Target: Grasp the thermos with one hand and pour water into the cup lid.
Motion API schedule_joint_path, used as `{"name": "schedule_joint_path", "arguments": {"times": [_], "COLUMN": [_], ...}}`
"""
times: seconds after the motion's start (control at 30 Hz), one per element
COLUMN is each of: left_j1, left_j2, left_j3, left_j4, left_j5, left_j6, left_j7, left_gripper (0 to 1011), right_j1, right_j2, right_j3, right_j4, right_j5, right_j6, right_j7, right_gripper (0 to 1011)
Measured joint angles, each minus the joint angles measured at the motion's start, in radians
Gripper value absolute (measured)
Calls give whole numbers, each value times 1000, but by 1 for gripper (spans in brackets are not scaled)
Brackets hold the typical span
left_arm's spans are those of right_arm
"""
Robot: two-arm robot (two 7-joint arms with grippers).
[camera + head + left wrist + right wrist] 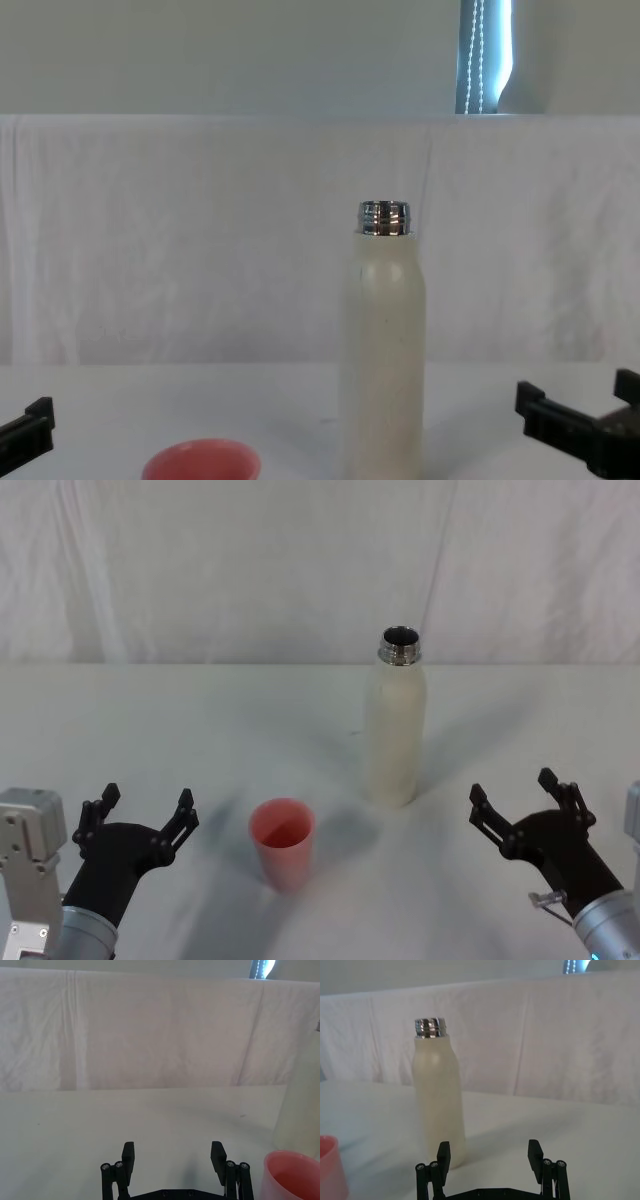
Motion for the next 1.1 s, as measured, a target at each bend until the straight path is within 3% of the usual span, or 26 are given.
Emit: {"name": "schedule_joint_path", "arguments": {"times": [0.4,0.73,1.1], "left_j1": [0,0,0], "left_j2": [0,0,0], "left_j3": [0,0,0], "left_j4": [0,0,0], "left_j5": [0,0,0], "left_j6": [0,0,0], "left_j7": [0,0,0], "left_gripper": [1001,1001,1001], "right_j1": [87,218,315], "right_j2": [7,-11,-37], "right_j3": [-3,-60,-116], "right_j4": [59,192,315], "right_j5": [35,50,42], "right_j6": [10,6,-20], "right_j7": [70,120,144], "right_gripper": [1001,1001,1001]}}
